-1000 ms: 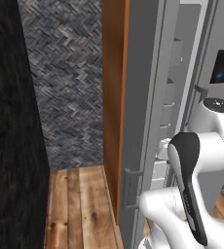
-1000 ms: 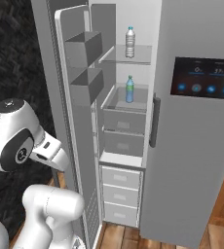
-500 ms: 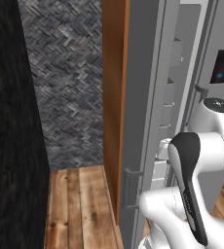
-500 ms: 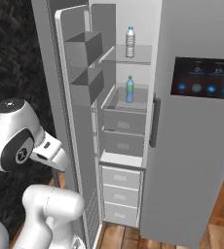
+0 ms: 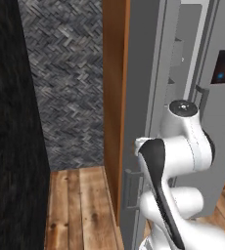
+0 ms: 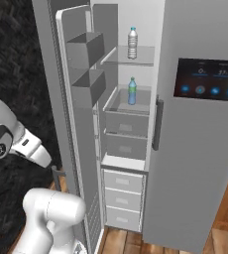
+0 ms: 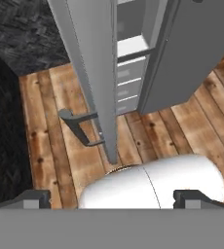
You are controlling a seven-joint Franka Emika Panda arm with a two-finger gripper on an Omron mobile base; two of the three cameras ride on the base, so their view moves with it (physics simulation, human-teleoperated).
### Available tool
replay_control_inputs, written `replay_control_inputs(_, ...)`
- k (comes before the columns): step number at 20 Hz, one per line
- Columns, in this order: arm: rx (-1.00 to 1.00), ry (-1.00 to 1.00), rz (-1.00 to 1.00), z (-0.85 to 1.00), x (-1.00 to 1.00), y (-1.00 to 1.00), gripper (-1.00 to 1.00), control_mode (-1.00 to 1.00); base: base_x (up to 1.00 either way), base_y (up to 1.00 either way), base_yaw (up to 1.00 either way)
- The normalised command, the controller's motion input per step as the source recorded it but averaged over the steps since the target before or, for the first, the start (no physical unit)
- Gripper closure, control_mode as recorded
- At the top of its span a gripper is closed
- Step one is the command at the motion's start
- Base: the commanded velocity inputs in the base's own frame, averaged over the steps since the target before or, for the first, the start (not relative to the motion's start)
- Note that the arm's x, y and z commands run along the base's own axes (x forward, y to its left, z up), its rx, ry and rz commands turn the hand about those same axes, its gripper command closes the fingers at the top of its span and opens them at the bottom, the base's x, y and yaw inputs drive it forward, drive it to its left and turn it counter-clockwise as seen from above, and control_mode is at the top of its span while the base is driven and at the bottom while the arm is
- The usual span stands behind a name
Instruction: Take the bottled waters from the counter and place them in the freezer to freeze. Close the freezer door after placing the bottles.
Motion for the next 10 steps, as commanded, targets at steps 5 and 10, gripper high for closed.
replay_control_inputs(5, -0.20, -0.19, -0.26, -0.10, 0.88, 0.20, -1.00, -1.00, 0.00, 0.00, 0.00)
replay_control_inputs(10, -0.23, -0.11, -0.26, 0.00, 0.84, 0.19, -1.00, -1.00, 0.00, 0.00, 0.00)
